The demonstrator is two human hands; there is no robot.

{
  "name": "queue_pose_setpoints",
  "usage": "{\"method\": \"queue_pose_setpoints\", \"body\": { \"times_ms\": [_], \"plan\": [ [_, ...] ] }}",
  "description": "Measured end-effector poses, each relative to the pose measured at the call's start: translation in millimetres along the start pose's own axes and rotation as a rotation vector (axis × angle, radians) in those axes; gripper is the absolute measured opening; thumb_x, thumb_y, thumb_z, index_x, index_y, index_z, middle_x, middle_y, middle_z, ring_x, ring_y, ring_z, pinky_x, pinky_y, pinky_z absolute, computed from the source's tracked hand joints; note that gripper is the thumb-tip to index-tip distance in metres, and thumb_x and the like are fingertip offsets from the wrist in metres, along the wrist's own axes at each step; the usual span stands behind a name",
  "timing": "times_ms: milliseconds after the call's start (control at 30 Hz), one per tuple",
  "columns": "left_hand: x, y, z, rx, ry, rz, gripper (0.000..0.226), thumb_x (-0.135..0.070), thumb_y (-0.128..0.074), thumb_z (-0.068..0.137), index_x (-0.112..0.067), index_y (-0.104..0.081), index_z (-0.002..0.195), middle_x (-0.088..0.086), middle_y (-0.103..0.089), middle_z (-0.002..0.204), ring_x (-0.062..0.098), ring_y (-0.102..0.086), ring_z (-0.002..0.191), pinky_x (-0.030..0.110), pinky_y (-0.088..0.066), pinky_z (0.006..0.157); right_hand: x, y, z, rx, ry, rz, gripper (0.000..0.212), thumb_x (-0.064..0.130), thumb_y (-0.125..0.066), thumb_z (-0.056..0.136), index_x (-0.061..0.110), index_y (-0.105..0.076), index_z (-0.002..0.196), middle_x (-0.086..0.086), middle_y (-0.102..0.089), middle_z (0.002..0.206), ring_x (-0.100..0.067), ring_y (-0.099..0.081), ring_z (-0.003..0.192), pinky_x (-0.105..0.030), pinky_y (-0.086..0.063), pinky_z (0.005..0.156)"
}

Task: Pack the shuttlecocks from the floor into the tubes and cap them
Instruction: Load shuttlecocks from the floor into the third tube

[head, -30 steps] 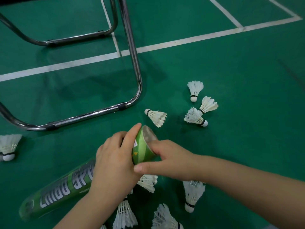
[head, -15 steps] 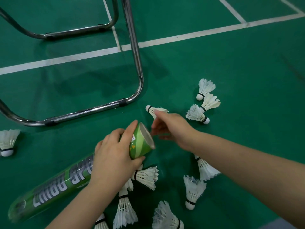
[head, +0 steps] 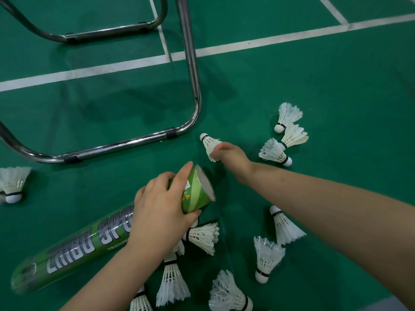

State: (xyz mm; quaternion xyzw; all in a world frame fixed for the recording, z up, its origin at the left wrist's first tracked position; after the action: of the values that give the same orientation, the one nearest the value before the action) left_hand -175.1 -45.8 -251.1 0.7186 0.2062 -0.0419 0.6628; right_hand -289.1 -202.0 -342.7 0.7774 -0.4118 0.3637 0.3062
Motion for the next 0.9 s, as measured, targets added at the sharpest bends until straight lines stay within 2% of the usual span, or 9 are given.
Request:
{"method": "queue_pose_setpoints", "body": {
  "times_ms": [133,267,333,433,533,600,667,800,900],
  "plan": [
    [0.6,2.1,3.6,0.001,0.013,-0.007,0.095,-0.05,-0.068,0.07,-0.034,-0.013,0.145,0.001,-0.048,0.124,0.021,-0.043,0.113,0.039,-0.035,0.094,-2.0,3.4,8.7,-0.208,-0.039,0.046,0.03,0.02,-0.063,0.085,0.016,-0.04,0.065,0.003,-0.047,0.068,-0.012,-0.043,0.061,-0.024,-0.033,0.056],
    [-0.3,0.8,2.4,0.002,0.01,-0.01,0.095,-0.049,-0.07,0.069,-0.034,-0.016,0.145,0.002,-0.049,0.123,0.022,-0.045,0.112,0.04,-0.036,0.094,4.6,-2.2,22.7,-0.255,-0.109,0.161,0.03,0.022,-0.066,0.083,0.017,-0.039,0.071,-0.003,-0.047,0.075,-0.019,-0.046,0.07,-0.03,-0.042,0.071],
    [-0.2,-0.3,1.0,0.003,0.001,0.003,0.095,-0.049,-0.071,0.068,-0.033,-0.018,0.145,0.002,-0.05,0.121,0.022,-0.046,0.111,0.041,-0.037,0.093,9.8,-1.4,29.4,-0.249,-0.125,0.149,0.021,0.018,-0.065,0.083,0.015,-0.045,0.091,-0.008,-0.049,0.092,-0.023,-0.048,0.083,-0.033,-0.046,0.075],
    [0.7,-0.8,0.5,-0.005,-0.003,0.019,0.095,-0.048,-0.074,0.064,-0.031,-0.024,0.143,0.004,-0.054,0.117,0.025,-0.05,0.107,0.043,-0.041,0.089,15.6,4.1,36.1,-0.217,-0.114,0.079,0.057,0.009,-0.065,0.082,0.014,-0.037,0.132,-0.011,-0.048,0.114,-0.025,-0.05,0.096,-0.032,-0.047,0.076],
    [0.2,2.1,0.5,-0.015,-0.004,0.018,0.095,-0.049,-0.072,0.066,-0.032,-0.021,0.144,0.003,-0.053,0.119,0.023,-0.048,0.11,0.042,-0.039,0.092,16.5,9.9,36.6,-0.19,-0.085,-0.1,0.08,0.007,-0.068,0.08,0.019,-0.023,0.145,-0.014,-0.047,0.132,-0.028,-0.051,0.113,-0.034,-0.042,0.098],
    [0.3,3.1,0.0,-0.013,-0.003,0.002,0.095,-0.05,-0.069,0.069,-0.034,-0.015,0.145,0.001,-0.049,0.124,0.021,-0.045,0.114,0.04,-0.036,0.096,16.7,13.1,36.8,-0.185,-0.042,-0.272,0.073,0.009,-0.063,0.083,0.016,-0.025,0.145,-0.012,-0.048,0.134,-0.026,-0.05,0.118,-0.028,-0.039,0.097],
    [0.3,4.7,-0.7,-0.014,-0.003,-0.011,0.095,-0.051,-0.068,0.07,-0.035,-0.013,0.145,0.0,-0.048,0.125,0.02,-0.044,0.115,0.039,-0.035,0.096,18.3,19.3,37.8,-0.269,-0.006,-0.305,0.057,0.01,-0.056,0.087,0.013,-0.035,0.14,-0.011,-0.054,0.128,-0.024,-0.054,0.111,-0.022,-0.039,0.087],
    [1.4,9.5,-1.9,-0.035,0.004,-0.029,0.095,-0.048,-0.071,0.069,-0.033,-0.016,0.145,0.0,-0.05,0.122,0.02,-0.045,0.113,0.04,-0.036,0.095,35.2,29.3,17.3,-0.367,0.085,-0.165,0.037,0.015,-0.049,0.091,0.013,-0.046,0.128,-0.001,-0.056,0.095,-0.008,-0.05,0.069,-0.016,-0.037,0.054],
    [6.1,10.8,-2.7,-0.044,0.023,-0.032,0.095,-0.048,-0.071,0.068,-0.034,-0.017,0.145,-0.001,-0.049,0.121,0.02,-0.045,0.112,0.039,-0.036,0.095,50.8,34.8,-18.2,-0.338,0.273,-0.134,0.025,0.014,-0.046,0.094,0.013,-0.049,0.119,0.006,-0.05,0.074,-0.004,-0.046,0.06,-0.014,-0.036,0.053]
  ]
}}
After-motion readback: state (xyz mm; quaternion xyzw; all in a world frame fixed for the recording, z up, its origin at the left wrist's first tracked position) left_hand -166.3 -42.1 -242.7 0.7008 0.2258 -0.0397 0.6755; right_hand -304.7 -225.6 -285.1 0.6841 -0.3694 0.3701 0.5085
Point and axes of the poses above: each hand's wrist, its own z-axis towards the middle knuckle, its own y-axis out of the back of the hand, x = y × z, the point moved 4 cm from there along z, towards the middle knuckle
